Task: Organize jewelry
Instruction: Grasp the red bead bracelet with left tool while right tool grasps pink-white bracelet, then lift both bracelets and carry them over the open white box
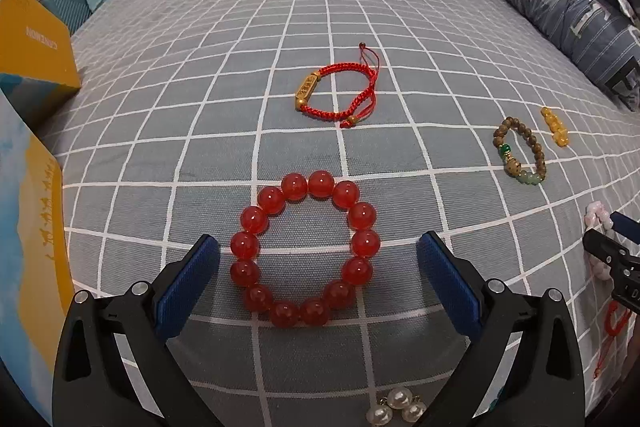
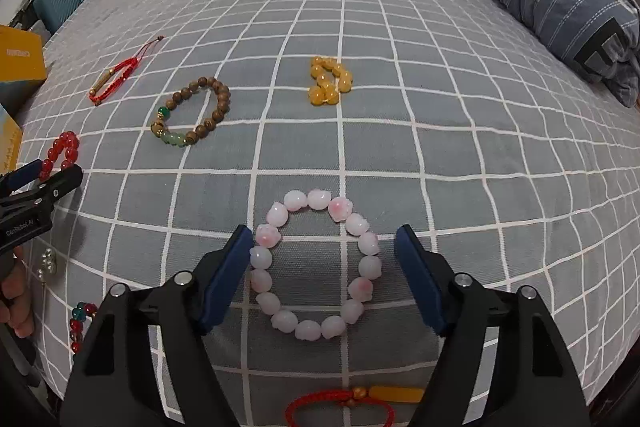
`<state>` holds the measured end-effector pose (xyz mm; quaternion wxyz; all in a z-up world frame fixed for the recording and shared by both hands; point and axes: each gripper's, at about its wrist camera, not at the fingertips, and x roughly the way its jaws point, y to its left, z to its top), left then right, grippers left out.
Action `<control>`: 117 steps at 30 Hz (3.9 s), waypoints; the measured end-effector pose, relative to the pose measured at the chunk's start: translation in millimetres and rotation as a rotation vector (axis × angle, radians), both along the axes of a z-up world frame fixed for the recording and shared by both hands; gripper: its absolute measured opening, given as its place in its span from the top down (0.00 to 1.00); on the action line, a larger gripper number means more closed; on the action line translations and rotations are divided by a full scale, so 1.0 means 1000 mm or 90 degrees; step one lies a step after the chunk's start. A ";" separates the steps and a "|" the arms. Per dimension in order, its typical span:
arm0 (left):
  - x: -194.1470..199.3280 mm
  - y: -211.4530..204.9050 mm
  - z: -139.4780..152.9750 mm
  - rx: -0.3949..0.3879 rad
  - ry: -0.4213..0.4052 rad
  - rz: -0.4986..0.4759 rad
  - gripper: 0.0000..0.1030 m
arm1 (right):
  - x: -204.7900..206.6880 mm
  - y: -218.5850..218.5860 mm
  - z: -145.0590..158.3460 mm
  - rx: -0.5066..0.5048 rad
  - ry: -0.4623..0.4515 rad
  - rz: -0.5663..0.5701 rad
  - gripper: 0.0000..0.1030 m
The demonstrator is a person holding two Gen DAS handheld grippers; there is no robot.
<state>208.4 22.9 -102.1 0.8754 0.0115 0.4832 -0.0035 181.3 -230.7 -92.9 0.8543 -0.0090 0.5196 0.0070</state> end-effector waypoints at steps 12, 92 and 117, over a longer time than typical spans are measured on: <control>0.002 0.005 -0.004 -0.010 0.008 -0.004 0.15 | 0.001 0.000 -0.002 0.006 0.003 0.004 0.48; -0.060 -0.005 0.080 -0.100 -0.204 -0.037 0.87 | -0.031 0.002 0.051 0.039 -0.184 0.000 0.89; -0.072 0.022 0.145 -0.054 -0.224 -0.009 0.87 | -0.032 0.041 0.111 0.002 -0.216 -0.001 0.89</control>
